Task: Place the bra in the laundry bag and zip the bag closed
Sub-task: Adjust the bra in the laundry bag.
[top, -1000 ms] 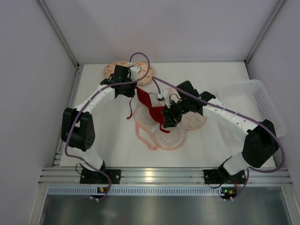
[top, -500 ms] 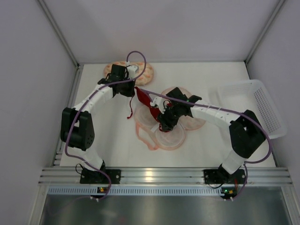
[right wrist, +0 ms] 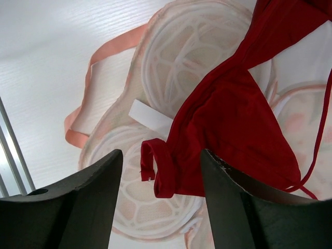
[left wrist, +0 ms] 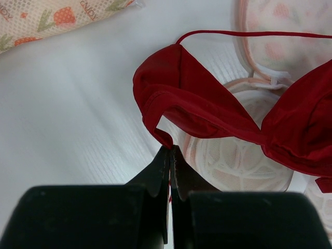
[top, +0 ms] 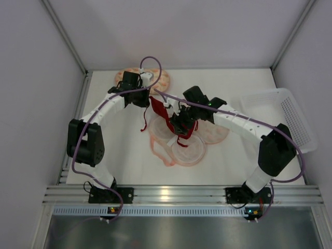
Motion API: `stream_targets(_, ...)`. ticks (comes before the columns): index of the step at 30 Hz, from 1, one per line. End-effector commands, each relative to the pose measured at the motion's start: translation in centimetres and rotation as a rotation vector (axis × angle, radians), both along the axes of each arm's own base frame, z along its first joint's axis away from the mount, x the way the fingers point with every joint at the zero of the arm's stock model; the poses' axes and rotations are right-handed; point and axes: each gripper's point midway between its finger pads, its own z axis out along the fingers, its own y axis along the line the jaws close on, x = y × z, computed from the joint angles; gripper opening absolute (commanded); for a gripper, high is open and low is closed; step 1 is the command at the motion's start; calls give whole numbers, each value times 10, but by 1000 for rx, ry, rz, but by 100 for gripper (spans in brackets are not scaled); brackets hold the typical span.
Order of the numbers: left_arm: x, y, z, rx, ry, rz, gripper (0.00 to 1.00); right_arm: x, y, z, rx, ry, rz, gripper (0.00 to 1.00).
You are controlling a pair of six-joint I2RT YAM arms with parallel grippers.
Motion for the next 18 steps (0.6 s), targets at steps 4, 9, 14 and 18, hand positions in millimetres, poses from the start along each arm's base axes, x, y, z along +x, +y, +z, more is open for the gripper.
stream_targets(4, 5, -3, 11, -27, -24, -16, 0, 7, -8, -18, -93, 11, 25, 64)
stream_targets(9, 5, -3, 10, -25, -25, -20, 0, 10, -21, -42, -146, 54, 28, 64)
stream_targets(14, 4, -3, 10, -17, -27, -28, 0, 3, -28, -53, -172, 96, 56, 57)
stream_targets(18, 5, -2, 11, -14, -31, -28, 0, 1, -30, -46, -170, 109, 67, 27)
